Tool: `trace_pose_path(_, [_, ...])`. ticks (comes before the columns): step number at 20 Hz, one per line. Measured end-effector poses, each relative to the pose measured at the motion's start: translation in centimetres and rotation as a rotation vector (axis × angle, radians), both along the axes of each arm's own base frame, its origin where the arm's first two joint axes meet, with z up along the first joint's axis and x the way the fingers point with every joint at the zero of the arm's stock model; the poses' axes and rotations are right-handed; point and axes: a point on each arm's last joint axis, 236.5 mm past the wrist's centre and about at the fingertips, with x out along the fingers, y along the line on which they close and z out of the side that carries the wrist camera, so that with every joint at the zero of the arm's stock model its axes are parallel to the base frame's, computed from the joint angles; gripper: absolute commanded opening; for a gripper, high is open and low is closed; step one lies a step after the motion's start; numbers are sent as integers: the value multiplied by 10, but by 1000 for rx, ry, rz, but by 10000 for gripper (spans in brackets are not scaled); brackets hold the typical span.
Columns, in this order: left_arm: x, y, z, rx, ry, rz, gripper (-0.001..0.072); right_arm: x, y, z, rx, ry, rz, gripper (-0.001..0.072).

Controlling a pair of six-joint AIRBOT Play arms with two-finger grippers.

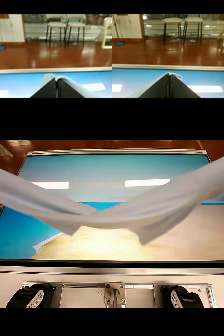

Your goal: Fold the shirts.

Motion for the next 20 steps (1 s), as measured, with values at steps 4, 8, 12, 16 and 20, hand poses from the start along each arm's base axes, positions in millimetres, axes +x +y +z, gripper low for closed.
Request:
trace_pose_path(4, [27, 13, -48, 18, 146, 51, 32, 36, -12, 9, 24, -47, -27, 55])
trace_pose_path(8, [62, 14, -144, 12, 398, 44, 32, 100, -16, 33, 187, -196, 29, 55])
trace_pose_path(12, [78, -14, -269, -82, 684, -56, 32, 191, -27, -5, 407, -162, 68, 55])
trace_pose_path(16, [71, -63, -380, -247, 888, -178, 33, 280, -6, -125, 544, 142, 130, 55])
trace_pose_path(20, [50, -94, -455, -333, 1037, -225, 33, 314, 58, -269, 571, 553, 247, 58])
